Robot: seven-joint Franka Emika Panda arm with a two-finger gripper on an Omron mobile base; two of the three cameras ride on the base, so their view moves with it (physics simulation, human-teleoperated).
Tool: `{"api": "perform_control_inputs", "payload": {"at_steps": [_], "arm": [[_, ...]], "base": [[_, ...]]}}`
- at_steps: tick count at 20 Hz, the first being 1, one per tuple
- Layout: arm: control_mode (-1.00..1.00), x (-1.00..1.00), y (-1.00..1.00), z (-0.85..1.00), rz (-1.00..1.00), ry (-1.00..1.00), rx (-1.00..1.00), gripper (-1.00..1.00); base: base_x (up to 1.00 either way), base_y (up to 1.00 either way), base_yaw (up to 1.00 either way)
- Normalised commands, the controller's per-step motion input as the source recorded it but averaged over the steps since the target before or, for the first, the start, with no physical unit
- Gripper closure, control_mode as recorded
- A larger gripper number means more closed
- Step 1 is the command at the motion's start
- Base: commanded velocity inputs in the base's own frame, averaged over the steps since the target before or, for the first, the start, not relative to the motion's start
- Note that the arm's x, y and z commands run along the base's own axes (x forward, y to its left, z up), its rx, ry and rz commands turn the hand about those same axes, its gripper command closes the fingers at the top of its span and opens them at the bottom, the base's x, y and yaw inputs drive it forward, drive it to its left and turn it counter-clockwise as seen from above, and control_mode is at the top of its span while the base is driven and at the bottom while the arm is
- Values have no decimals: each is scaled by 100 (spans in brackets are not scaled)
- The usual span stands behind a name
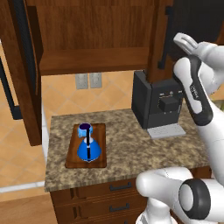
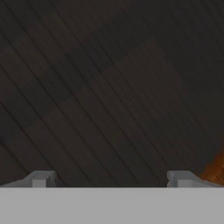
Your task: Pick the kettle from the counter and place it on the tray. Then pick the mug from the cabinet and place it on the tray. Then close the cabinet doors.
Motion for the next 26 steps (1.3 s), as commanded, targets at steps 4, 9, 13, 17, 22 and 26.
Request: {"api": "perform_control_inputs", "payload": {"at_steps": [4,9,13,17,22,26], "arm": [[-100,83,10,3,-12,1,0,-100],[-100,80,4,3,-9,4,0,-100],[-100,86,6,1,-8,15,0,-100],[-100,86,3,0,-6,22,0,-100],[-100,37,2,-8,-6,9,0,-100],[-100,-93,0,-1,-7,-2,0,-100]], "base": [[0,0,0],[0,0,0],[0,0,0],[0,0,0],[0,0,0],[0,0,0]]}}
